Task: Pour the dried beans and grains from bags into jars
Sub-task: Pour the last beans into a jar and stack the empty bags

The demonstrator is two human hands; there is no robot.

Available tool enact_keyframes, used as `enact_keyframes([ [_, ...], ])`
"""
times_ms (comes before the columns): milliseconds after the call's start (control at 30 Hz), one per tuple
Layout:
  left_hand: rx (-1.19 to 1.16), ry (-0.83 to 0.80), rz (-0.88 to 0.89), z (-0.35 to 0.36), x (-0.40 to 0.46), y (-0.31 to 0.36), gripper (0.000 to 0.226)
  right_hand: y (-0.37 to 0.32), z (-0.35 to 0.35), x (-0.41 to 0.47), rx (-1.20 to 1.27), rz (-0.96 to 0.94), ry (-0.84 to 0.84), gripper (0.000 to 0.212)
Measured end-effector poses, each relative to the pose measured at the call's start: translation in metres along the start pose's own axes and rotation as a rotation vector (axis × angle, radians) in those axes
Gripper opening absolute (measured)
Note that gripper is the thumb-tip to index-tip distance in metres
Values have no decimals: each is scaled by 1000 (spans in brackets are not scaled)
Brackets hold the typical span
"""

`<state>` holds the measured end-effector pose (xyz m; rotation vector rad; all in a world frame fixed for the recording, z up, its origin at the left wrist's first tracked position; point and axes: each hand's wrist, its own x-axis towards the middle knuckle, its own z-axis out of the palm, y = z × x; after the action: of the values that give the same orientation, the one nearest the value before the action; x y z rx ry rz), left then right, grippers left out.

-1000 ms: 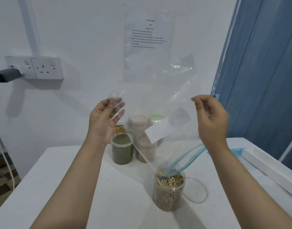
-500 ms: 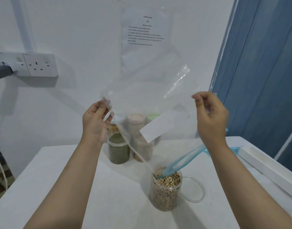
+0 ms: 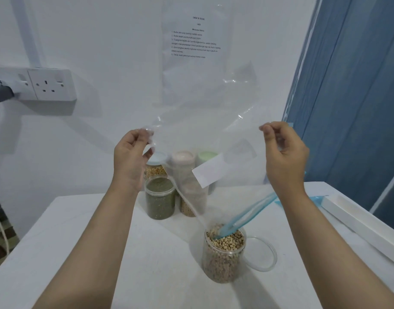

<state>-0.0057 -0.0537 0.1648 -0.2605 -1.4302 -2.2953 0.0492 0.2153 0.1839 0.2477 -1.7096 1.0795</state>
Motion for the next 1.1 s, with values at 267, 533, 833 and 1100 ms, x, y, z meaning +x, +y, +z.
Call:
enact_keyframes([
  [267, -51, -2, -28, 2, 4, 2, 14, 0, -4, 6, 2, 18, 12, 12],
  [533, 29, 49, -28, 9, 9, 6, 25, 1, -6, 4, 7, 59, 32, 14],
  [833, -58, 9, -35, 9, 13, 14, 19, -2, -7, 3, 18, 52, 61, 14],
  [1100, -219, -173, -163, 2, -6, -11, 24, 0, -14, -9, 116, 28, 34, 15],
])
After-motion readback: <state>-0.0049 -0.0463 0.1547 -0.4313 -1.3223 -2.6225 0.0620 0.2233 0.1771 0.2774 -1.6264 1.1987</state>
